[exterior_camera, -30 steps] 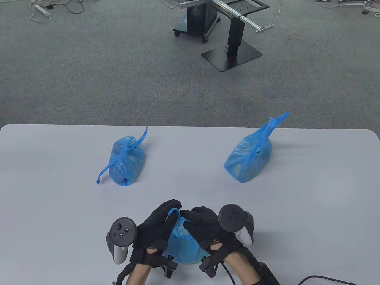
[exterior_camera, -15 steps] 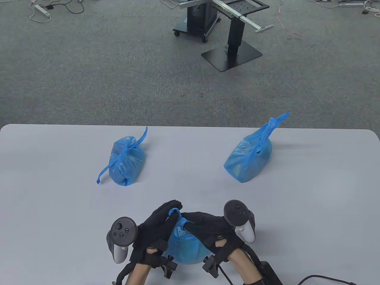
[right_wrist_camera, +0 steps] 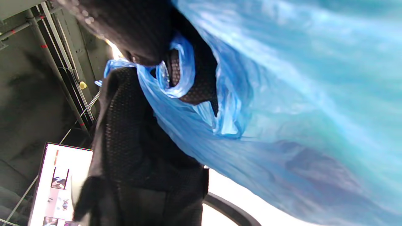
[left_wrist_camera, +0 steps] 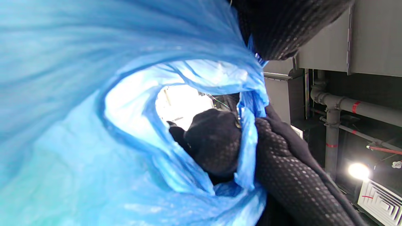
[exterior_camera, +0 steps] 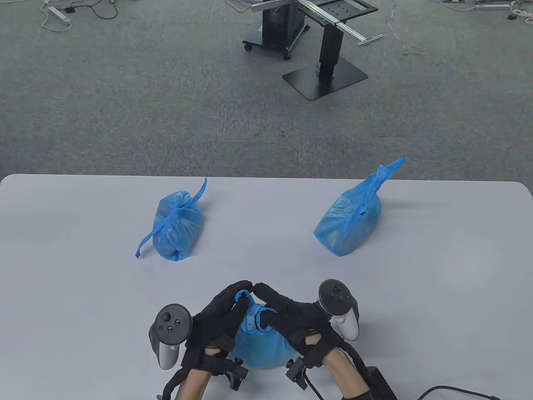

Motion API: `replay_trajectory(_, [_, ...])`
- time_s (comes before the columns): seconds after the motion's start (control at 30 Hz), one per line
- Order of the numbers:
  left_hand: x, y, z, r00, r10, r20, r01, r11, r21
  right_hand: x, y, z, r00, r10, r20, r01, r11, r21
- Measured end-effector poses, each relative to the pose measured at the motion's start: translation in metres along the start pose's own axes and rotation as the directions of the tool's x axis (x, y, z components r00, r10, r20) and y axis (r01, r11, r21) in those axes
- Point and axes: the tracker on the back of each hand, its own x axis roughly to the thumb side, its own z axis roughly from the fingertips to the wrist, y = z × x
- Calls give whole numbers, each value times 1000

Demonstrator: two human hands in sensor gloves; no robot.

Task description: Tie knot on plastic bag top

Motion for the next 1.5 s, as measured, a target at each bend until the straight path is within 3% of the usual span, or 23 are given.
replay_trajectory(0.4, [-4, 3, 0, 999, 1, -42, 0, 1000, 28, -1, 1, 0, 988, -153, -23, 154, 984, 84])
replay_trajectory(0.7, [-4, 5, 1, 999, 16, -48, -15, 1000, 28, 8, 4, 0, 999, -36, -8, 37, 989, 141])
replay_trajectory(0.87, [-4, 4, 0, 998, 33, -45, -32, 999, 22, 9, 6, 1, 1000, 12, -6, -12, 996, 94])
replay_trajectory(1.17, [-4, 2, -1, 994, 108, -21, -109, 994, -21, 8, 8, 2, 1000, -29, -10, 30, 997, 64])
replay_trajectory(1.5, [-3, 8, 1, 997, 74, -34, -72, 996, 51, 9, 3, 4, 997, -75, 2, 75, 996, 51])
